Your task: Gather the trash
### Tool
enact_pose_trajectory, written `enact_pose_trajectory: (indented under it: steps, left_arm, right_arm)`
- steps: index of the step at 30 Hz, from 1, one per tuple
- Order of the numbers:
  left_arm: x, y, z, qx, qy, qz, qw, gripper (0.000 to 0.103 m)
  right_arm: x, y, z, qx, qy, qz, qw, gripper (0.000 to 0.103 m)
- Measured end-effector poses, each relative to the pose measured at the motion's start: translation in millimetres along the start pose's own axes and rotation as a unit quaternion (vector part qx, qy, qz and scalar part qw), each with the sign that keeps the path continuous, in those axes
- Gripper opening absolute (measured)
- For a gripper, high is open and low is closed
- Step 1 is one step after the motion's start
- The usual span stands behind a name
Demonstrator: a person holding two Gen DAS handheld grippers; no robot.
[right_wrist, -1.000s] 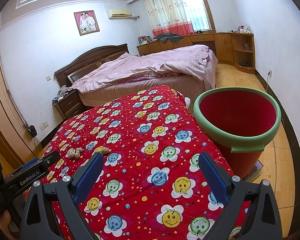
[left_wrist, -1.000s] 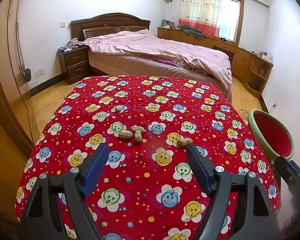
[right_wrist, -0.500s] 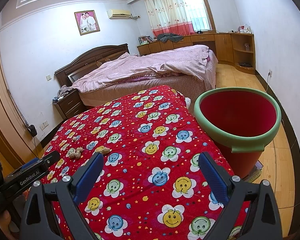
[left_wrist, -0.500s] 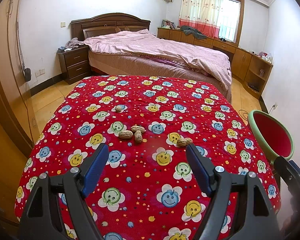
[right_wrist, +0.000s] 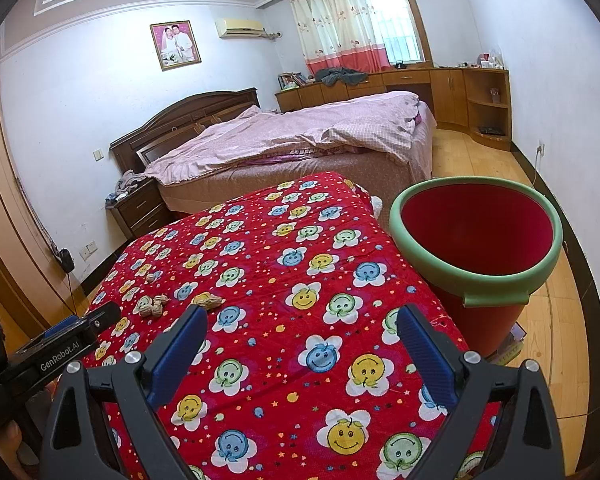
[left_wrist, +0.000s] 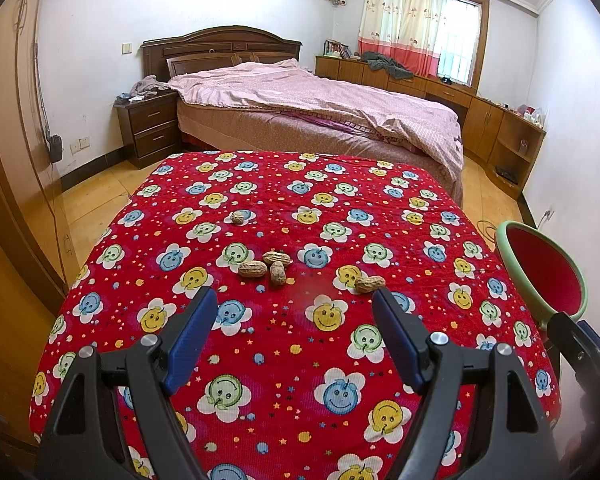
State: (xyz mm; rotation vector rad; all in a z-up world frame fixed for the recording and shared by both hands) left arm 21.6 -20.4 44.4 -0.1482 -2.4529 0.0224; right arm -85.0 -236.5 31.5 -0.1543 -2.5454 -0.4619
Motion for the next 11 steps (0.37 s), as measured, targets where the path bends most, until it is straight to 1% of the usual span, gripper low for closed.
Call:
enact_pose_trajectory:
  steps: [11]
  left_arm:
    - [0.2, 2.5, 2.7, 0.0, 0.0, -0.003, 1.0, 0.079]
  right_arm:
    - [-2.6, 1.2, 2.3, 0.001, -0.001, -0.001, 1.0, 0.097]
Point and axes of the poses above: each gripper's, at about its wrist camera, not at the fingertips, and x roughly against the way its jaws point, y to its left, z to its underside, the point moved 1 cm from there along -x, roughly the way its jaws point
